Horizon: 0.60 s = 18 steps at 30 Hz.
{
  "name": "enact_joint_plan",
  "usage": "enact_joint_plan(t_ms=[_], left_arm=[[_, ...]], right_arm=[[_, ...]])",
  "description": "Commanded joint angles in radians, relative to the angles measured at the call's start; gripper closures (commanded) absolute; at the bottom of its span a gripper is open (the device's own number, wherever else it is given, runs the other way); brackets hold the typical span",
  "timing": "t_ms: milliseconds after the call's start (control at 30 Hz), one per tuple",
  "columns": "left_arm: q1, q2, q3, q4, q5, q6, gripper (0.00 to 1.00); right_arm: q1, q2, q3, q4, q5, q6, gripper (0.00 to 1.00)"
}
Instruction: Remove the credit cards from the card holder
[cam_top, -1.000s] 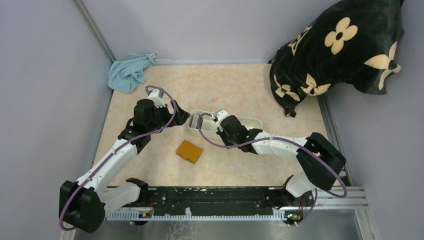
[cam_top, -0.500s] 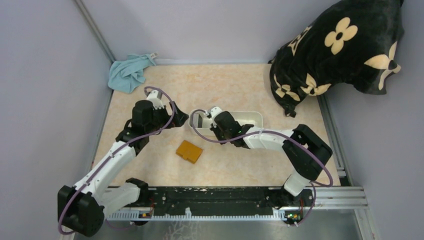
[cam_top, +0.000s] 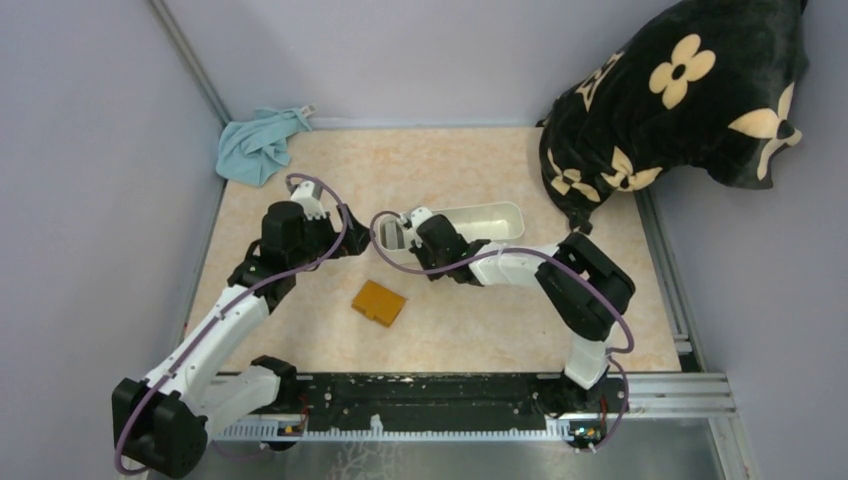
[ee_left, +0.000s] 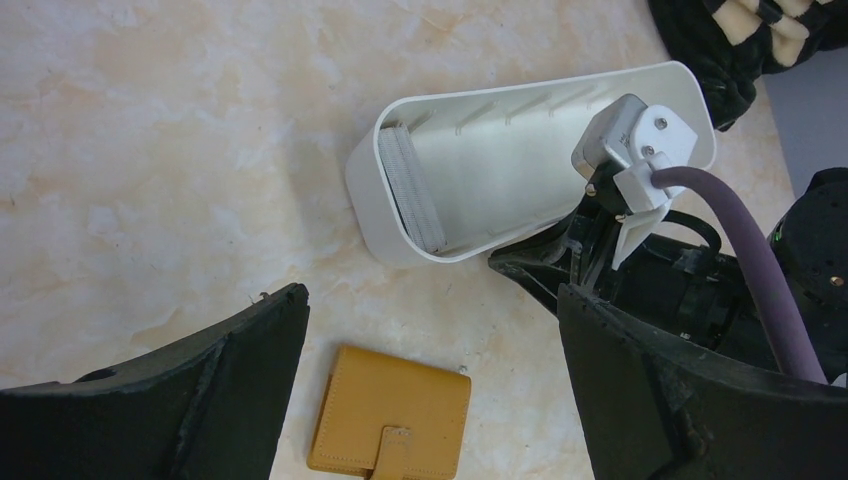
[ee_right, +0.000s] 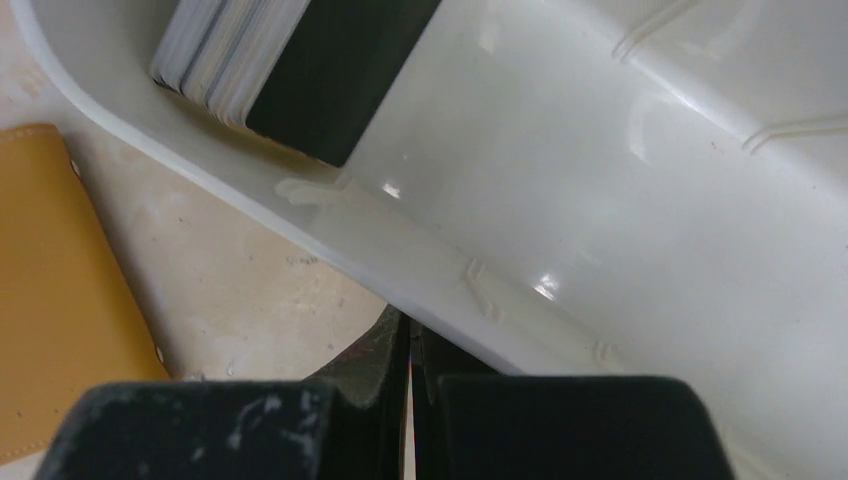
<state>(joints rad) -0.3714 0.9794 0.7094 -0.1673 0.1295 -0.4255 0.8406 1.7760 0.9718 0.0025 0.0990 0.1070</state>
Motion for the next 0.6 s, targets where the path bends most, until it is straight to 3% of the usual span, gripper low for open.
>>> enact_joint_plan(t_ms=[0, 567], left_arm=[[0.0, -0.021, 0.033, -0.02, -0.013, 0.016, 0.0], [-0.001, -0.054, 0.046, -0.068, -0.038, 0.031, 0.0]], right_arm=[[-0.011, 0.041, 0.088, 0.057, -0.018, 0.001, 1.0], [-0.04, 0.176, 0.265, 0.024, -0.04, -0.02, 1.0]])
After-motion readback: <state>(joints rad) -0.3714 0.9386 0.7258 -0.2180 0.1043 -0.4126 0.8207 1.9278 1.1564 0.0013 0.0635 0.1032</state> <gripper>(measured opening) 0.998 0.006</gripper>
